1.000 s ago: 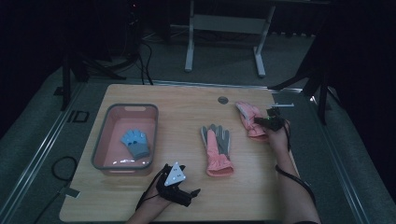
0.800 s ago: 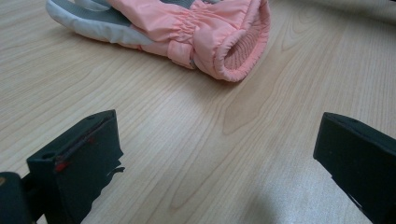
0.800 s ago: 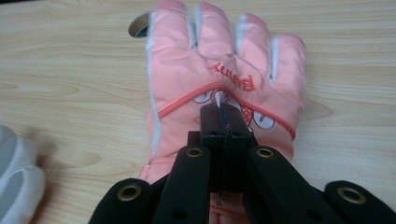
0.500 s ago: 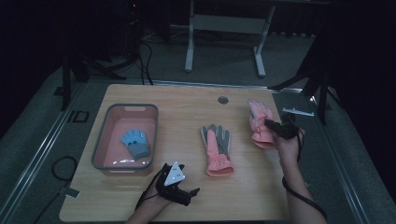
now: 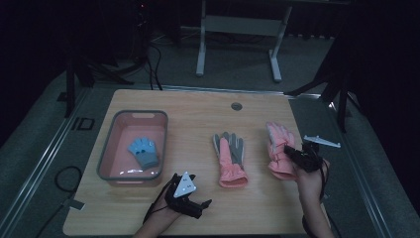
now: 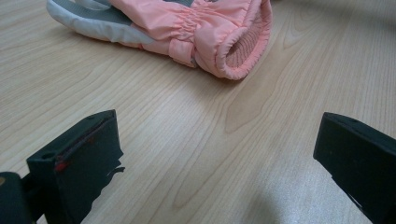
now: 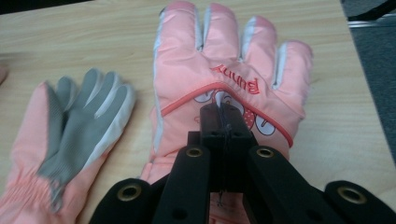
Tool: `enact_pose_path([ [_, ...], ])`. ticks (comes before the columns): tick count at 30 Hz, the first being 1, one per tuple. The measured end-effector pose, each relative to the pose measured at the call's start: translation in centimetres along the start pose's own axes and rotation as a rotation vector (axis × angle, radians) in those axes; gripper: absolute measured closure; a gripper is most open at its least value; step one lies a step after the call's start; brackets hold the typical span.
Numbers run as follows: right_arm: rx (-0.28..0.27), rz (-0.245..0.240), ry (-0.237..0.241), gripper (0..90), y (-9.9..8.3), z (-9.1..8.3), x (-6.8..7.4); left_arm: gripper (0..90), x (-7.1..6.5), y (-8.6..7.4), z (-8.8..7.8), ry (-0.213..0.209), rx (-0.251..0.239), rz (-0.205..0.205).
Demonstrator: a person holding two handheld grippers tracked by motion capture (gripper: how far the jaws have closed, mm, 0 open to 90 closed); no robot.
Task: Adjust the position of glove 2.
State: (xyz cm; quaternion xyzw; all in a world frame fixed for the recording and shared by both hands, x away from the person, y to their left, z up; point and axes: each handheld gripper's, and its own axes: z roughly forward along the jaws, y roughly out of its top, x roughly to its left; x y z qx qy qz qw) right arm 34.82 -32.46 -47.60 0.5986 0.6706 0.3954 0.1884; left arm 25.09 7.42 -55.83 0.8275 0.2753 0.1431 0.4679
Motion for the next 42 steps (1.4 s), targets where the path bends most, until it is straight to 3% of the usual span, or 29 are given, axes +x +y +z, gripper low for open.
enact_pose_path([
  [5, 0.017, -0.030, -0.021, 89.6, -1.4, -0.3, 0.4, 1.0, 0.0, 0.0, 0.0, -0.002, -0.004, -0.006],
  [16, 0.090, -0.031, -0.037, 86.6, -4.2, 2.8, 0.3, 1.0, 0.0, -0.1, 0.1, 0.001, 0.013, -0.003],
  [21, 0.090, -0.039, -0.030, 83.4, -4.4, 2.9, 0.2, 1.0, 0.0, -0.1, 0.1, 0.000, 0.012, -0.002],
  [25, 0.080, -0.092, -0.002, 74.2, -3.4, 1.9, -0.2, 1.0, 0.0, -0.1, 0.1, -0.003, 0.016, 0.001],
  [26, 0.083, -0.116, 0.033, 70.1, -3.2, 1.7, -0.5, 1.0, 0.0, -0.1, 0.1, -0.003, 0.016, 0.000],
  [30, 0.124, -0.207, 0.071, 65.4, -3.0, 1.8, -1.2, 1.0, 0.0, -0.1, 0.1, -0.001, 0.015, -0.008],
  [35, 0.138, -0.197, 0.116, 61.2, -2.9, 2.7, -2.0, 1.0, 0.0, 0.0, 0.1, 0.002, 0.020, -0.004],
  [37, 0.155, -0.212, 0.107, 60.3, -3.4, 3.5, -1.9, 1.0, 0.0, -0.1, 0.1, 0.002, 0.020, -0.009],
  [42, 0.111, -0.189, 0.133, 65.1, -4.4, 4.0, -2.4, 0.9, 0.0, -0.1, 0.1, 0.001, 0.019, -0.008],
])
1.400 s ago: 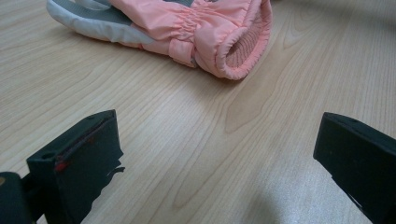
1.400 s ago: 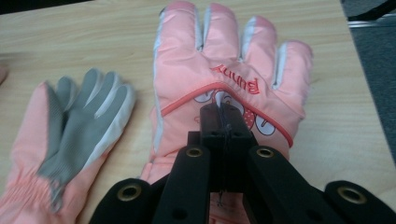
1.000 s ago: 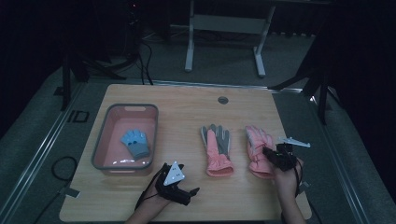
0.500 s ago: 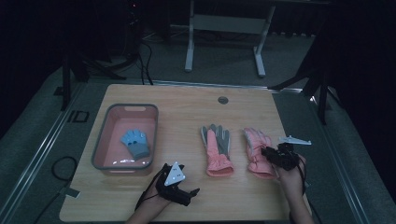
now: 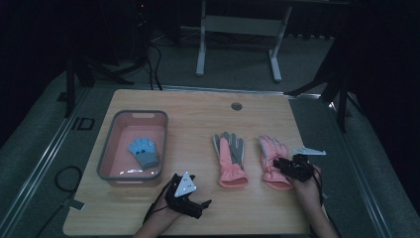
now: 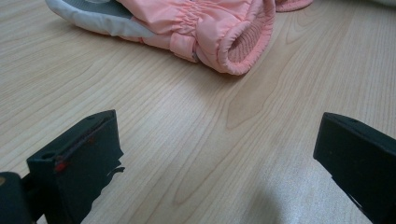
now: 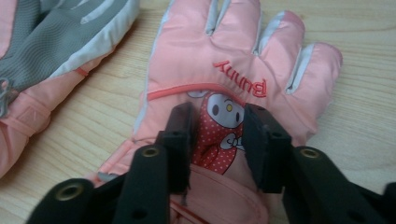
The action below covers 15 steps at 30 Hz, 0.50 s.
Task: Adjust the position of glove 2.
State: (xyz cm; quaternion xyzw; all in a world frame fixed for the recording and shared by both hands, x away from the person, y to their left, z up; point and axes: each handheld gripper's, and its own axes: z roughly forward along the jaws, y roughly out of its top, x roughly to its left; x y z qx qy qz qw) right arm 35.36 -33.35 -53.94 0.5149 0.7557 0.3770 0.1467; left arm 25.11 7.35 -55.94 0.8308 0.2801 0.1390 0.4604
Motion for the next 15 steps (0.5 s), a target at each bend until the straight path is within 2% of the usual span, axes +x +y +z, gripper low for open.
enact_pose_path([
  [3, -0.013, -0.020, 0.004, 74.5, -0.3, 0.0, 0.2, 1.0, 0.0, 0.0, 0.0, 0.000, 0.000, 0.001],
  [5, -0.005, -0.049, -0.011, 81.7, -0.2, -0.1, 0.6, 1.0, 0.0, 0.0, 0.0, -0.001, 0.000, 0.000],
  [7, 0.008, -0.045, -0.017, 86.7, 0.0, -0.1, 0.8, 1.0, 0.0, 0.0, 0.0, -0.001, 0.001, -0.001],
  [9, 0.015, -0.021, -0.015, 88.6, 0.3, -0.3, 0.8, 1.0, 0.0, 0.0, 0.0, 0.000, 0.001, -0.001],
  [12, -0.011, 0.006, -0.019, 89.4, 0.8, -1.2, 1.0, 1.0, 0.0, 0.0, 0.0, 0.001, 0.004, 0.004],
  [15, -0.038, -0.003, -0.033, 89.4, 1.5, -2.1, 1.5, 1.0, 0.0, 0.0, 0.0, 0.001, 0.006, 0.004],
])
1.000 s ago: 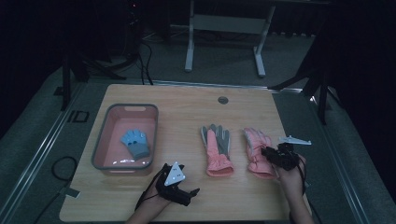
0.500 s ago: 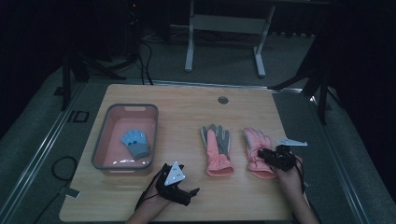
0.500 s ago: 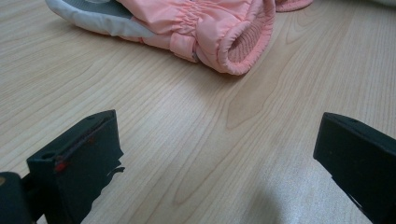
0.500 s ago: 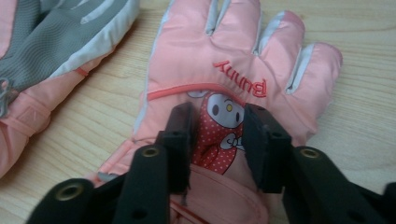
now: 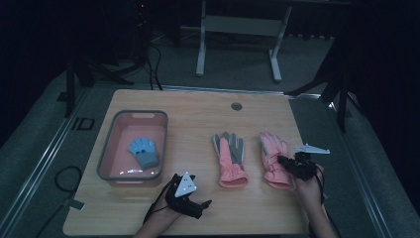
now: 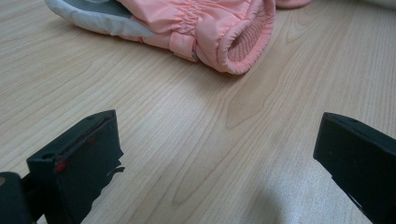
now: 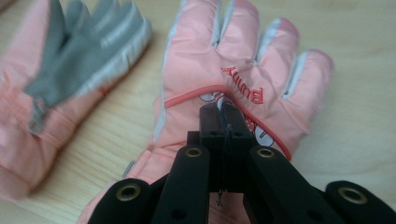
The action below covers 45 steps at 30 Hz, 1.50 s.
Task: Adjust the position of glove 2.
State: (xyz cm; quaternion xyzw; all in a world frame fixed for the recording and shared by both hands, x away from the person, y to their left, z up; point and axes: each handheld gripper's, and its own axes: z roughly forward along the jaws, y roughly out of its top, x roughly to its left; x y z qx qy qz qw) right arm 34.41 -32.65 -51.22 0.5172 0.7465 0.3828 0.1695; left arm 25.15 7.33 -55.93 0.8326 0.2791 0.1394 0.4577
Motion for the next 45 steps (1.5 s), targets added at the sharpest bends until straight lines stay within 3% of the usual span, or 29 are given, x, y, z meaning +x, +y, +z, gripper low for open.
enact_pose_path([
  [2, -0.041, 0.000, -0.021, 89.4, 1.3, -1.4, 0.4, 1.0, 0.0, 0.0, 0.0, 0.000, 0.001, -0.001],
  [8, -0.083, -0.008, -0.071, 89.3, 3.4, -3.3, 1.8, 1.0, -0.1, 0.0, 0.0, 0.000, -0.001, 0.001],
  [14, -0.097, -0.017, -0.031, 89.3, 4.6, -3.8, 3.7, 1.0, 0.0, 0.0, 0.0, -0.002, -0.001, 0.003],
  [20, -0.113, -0.011, -0.028, 89.3, 5.7, -4.0, 6.2, 1.0, -0.1, 0.0, 0.0, -0.003, -0.001, 0.003],
  [30, -0.117, -0.020, 0.039, 89.3, 7.2, -3.2, 11.7, 1.0, -0.1, 0.0, 0.1, -0.005, 0.001, 0.004],
  [35, -0.116, -0.036, 0.046, 89.2, 7.2, -2.2, 14.0, 1.0, -0.1, 0.0, 0.1, -0.001, 0.002, 0.002],
  [38, -0.092, -0.038, 0.043, 89.2, 6.6, -1.2, 14.7, 1.0, -0.1, 0.0, 0.1, -0.003, 0.002, 0.003],
  [41, -0.078, -0.002, 0.051, 89.2, 6.1, -0.4, 14.7, 1.0, -0.1, 0.0, 0.1, -0.001, 0.003, 0.006],
  [45, -0.061, -0.005, 0.022, 89.2, 5.5, 0.8, 15.0, 1.0, -0.1, 0.0, 0.1, 0.001, 0.004, 0.011],
])
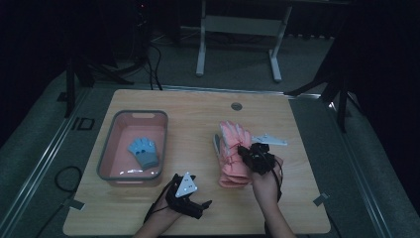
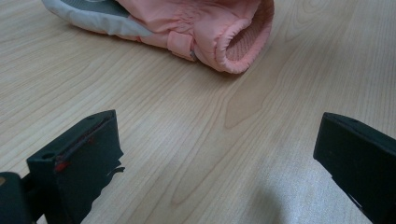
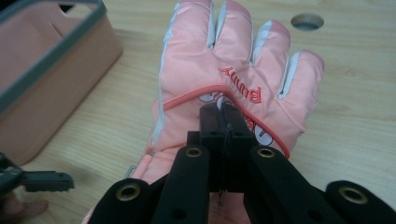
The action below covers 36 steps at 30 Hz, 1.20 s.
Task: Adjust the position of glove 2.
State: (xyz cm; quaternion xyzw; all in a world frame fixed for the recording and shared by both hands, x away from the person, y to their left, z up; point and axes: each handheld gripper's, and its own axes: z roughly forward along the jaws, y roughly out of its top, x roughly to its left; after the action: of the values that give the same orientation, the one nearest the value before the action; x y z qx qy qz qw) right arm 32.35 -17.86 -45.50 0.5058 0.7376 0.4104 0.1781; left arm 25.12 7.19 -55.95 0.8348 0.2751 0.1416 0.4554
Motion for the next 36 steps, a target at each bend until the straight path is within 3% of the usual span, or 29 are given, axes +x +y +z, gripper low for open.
enact_pose_path([
  [13, 0.062, 0.028, -0.021, 87.8, -2.2, 3.8, 0.2, 1.0, -0.1, 0.1, 0.2, 0.011, 0.012, -0.008],
  [23, 0.065, 0.007, -0.003, 84.0, -3.0, 4.6, 0.0, 1.0, -0.1, 0.0, 0.2, 0.003, 0.017, -0.011],
  [26, 0.047, -0.009, 0.005, 71.5, -2.8, 4.1, 0.0, 1.0, 0.0, 0.0, 0.1, 0.005, 0.015, -0.018],
  [29, 0.023, -0.018, 0.050, 53.1, -2.6, 3.6, -0.3, 1.0, 0.2, 0.0, 0.1, -0.002, 0.014, -0.038],
  [32, 0.031, -0.041, 0.043, 39.4, -2.4, 3.4, -0.5, 1.0, 0.2, 0.0, 0.2, -0.005, 0.019, -0.036],
  [36, 0.013, -0.041, 0.099, 25.0, -2.0, 2.4, -1.1, 1.0, 0.2, 0.0, 0.2, -0.007, 0.021, -0.041],
])
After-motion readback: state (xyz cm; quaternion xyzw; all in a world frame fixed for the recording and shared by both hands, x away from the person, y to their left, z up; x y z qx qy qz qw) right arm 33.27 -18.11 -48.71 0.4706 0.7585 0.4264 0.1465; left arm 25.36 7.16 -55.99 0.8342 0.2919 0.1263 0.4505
